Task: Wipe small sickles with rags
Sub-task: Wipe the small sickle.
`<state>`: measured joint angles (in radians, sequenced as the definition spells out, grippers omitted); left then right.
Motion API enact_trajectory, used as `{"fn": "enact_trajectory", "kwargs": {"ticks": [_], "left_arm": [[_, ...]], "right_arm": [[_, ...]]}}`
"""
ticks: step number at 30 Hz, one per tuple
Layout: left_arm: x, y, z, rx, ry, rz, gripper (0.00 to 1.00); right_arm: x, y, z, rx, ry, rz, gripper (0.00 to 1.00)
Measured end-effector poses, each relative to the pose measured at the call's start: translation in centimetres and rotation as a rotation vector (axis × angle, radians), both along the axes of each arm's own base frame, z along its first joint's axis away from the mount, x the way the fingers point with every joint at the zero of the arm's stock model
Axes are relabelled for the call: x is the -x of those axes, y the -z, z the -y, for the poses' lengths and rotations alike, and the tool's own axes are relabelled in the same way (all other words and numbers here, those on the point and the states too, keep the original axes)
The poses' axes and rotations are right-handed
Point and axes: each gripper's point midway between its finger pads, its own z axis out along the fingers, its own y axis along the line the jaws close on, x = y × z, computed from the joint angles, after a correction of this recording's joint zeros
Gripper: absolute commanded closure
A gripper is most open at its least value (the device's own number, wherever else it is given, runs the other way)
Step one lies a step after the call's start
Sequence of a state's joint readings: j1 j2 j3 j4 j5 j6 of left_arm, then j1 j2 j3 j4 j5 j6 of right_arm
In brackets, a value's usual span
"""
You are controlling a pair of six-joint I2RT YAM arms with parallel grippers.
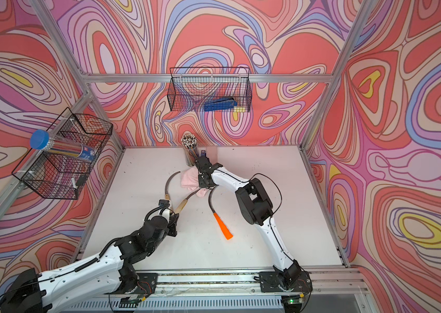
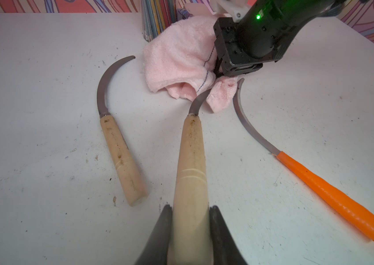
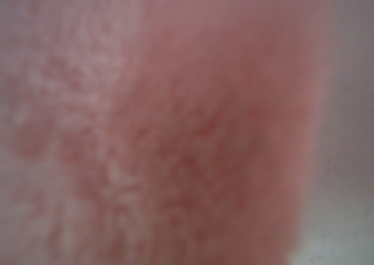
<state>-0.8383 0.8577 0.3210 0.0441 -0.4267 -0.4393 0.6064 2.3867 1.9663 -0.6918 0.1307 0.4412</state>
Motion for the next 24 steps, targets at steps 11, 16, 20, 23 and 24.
{"fn": "enact_trajectory", "kwargs": {"ticks": [11, 16, 20, 23, 24], "left_arm": [[0.0, 0.1, -1.2, -0.037, -0.046, 0.007, 1.00], [0.0, 0.2, -1.5, -0.050, -0.054, 0.003, 1.00], [0.0, 0.2, -1.5, -0.050, -0.054, 0.003, 1.00], [0.0, 0.2, -1.5, -0.051, -0.053, 0.003, 1.00], [0.0, 0.3, -1.5, -0.051, -0.053, 0.003, 1.00]], "right_arm": [[-3.8, -0.6, 7.7, -0.083, 0.159, 0.021, 1.00], [-4.2, -0.9, 8.7, -0.101, 0.182, 0.024, 1.00], [-5.4, -3.4, 7.7, -0.114, 0.166, 0.075, 1.00], [-6.8, -6.3, 6.4, -0.106, 0.139, 0.167, 1.00], [-7.0, -7.0, 5.9, -0.098, 0.128, 0.196, 1.00]]}}
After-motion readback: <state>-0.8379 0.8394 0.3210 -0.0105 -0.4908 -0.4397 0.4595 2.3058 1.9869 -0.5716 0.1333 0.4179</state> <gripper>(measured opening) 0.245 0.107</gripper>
